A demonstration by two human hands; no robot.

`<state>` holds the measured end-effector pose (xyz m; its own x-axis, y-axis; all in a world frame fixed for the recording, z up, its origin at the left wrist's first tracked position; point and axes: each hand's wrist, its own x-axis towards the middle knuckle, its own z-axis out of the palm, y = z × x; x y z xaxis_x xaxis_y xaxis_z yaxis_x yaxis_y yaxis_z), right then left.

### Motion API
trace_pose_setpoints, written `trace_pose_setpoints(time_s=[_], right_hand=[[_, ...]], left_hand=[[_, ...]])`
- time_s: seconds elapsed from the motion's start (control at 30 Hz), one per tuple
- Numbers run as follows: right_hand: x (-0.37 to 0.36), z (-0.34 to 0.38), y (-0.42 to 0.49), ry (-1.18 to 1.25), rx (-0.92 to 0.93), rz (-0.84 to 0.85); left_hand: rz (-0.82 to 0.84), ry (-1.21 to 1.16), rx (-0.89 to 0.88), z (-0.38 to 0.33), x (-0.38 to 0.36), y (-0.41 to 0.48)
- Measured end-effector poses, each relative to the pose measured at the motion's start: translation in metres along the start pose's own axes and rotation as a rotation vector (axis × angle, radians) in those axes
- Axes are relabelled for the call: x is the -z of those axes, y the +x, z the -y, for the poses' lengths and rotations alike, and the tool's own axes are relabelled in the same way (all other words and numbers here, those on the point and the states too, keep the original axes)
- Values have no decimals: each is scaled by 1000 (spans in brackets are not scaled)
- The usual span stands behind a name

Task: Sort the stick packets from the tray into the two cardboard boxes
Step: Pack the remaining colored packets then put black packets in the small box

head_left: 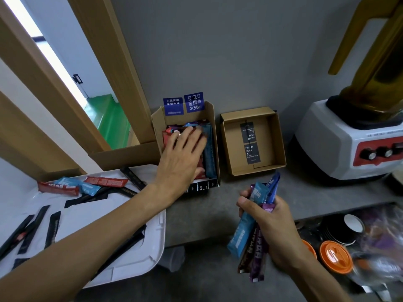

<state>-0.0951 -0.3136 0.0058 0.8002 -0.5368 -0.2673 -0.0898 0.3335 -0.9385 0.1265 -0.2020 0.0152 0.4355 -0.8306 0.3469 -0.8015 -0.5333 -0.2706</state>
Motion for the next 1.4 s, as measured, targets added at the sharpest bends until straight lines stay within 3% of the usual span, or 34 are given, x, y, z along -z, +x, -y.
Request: trace_pose_setpoints(time_s=[0.33, 0.47, 0.53, 0.6, 0.7, 0.9, 0.97, 1.07, 1.2, 1.27, 1.33, 1.4], right_hand=[[0, -2, -1, 8, 29, 11], [-5, -1, 0, 2, 25, 11], [-6, 2, 1, -16, 30, 20], [-8, 6, 2, -56, 42, 58], [-12, 12, 0, -145, 98, 111], [-18, 15, 7, 56, 163, -29], [-18, 14, 6, 82, 171, -47], [-19, 12, 3, 100, 163, -65], [-23, 10, 0, 95, 164, -19], [-24, 10, -1, 110, 169, 29], [-22, 8, -2, 119, 178, 40], [-16, 6, -4, 97, 178, 24]], left_hand=[[34, 130, 50, -1, -13, -3], [34, 24, 43, -3, -4, -5], [-12, -210, 70, -9, 11, -17], [-29, -613, 128, -19, 36, -30], [172, -1059, 179, -34, 71, -41], [596, -1222, 313, -65, 77, -84], [535, -1369, 422, -74, 75, -95], [374, -1633, 735, -72, 80, -99], [218, -1700, 799, -64, 92, -90], [62, -1641, 847, -48, 99, -77], [-82, -1282, 760, -16, 101, -56], [9, -938, 621, 14, 104, -29]])
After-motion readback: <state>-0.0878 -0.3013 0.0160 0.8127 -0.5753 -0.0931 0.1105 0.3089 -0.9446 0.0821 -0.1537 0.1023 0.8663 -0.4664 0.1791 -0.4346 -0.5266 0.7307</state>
